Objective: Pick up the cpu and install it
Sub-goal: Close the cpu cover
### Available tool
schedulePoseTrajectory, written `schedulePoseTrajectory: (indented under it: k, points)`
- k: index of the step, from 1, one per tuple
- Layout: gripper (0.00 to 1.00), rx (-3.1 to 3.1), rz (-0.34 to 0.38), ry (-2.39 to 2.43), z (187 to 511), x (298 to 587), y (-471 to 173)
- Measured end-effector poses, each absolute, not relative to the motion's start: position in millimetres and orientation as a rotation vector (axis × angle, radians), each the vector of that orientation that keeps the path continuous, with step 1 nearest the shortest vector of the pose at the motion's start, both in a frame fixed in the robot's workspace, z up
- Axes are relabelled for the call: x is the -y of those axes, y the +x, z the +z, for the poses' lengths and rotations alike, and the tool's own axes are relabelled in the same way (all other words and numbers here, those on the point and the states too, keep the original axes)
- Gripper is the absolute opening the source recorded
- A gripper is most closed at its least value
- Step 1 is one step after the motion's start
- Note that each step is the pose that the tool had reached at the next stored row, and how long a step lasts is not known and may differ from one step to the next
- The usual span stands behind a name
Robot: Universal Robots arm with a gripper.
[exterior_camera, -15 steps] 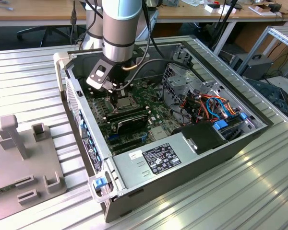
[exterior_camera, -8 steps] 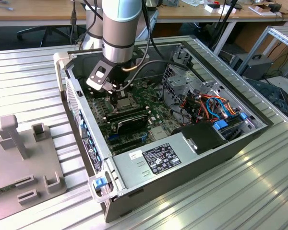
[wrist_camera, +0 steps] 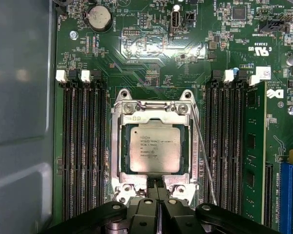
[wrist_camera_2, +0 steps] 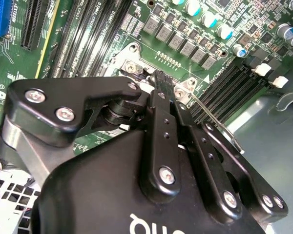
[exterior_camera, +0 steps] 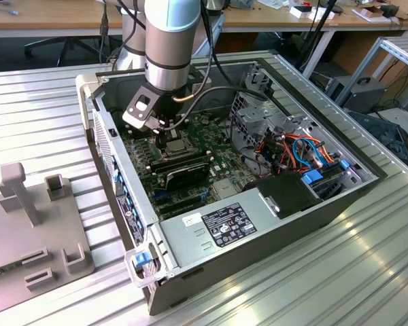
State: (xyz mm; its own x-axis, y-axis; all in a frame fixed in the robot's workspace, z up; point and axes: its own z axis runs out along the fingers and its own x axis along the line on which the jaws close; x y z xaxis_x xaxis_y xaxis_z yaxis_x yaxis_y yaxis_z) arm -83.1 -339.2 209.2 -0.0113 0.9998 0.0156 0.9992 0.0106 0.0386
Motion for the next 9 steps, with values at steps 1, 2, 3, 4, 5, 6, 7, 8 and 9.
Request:
schedulePoseTrajectory:
  k: [1,2,3,4,5,6,7,8,9]
  points:
    - [0.11,-2.222,0.060,2.198,208.7,339.2,-83.1]
    - [0.11,-2.222,0.059,2.198,207.6,339.2,-83.2]
    - [0.11,-2.222,0.059,2.197,206.7,339.2,-83.2]
    - [0.11,-2.222,0.059,2.197,206.2,339.3,-83.2]
    - [0.11,-2.222,0.058,2.197,205.8,339.4,-83.2]
    - [0.11,-2.222,0.058,2.197,205.7,339.4,-83.2]
    - [0.11,-2.222,0.059,2.198,205.5,339.3,-83.2]
    - [0.11,-2.222,0.059,2.198,205.4,339.3,-83.2]
    - [0.11,-2.222,0.059,2.198,205.4,339.2,-83.2]
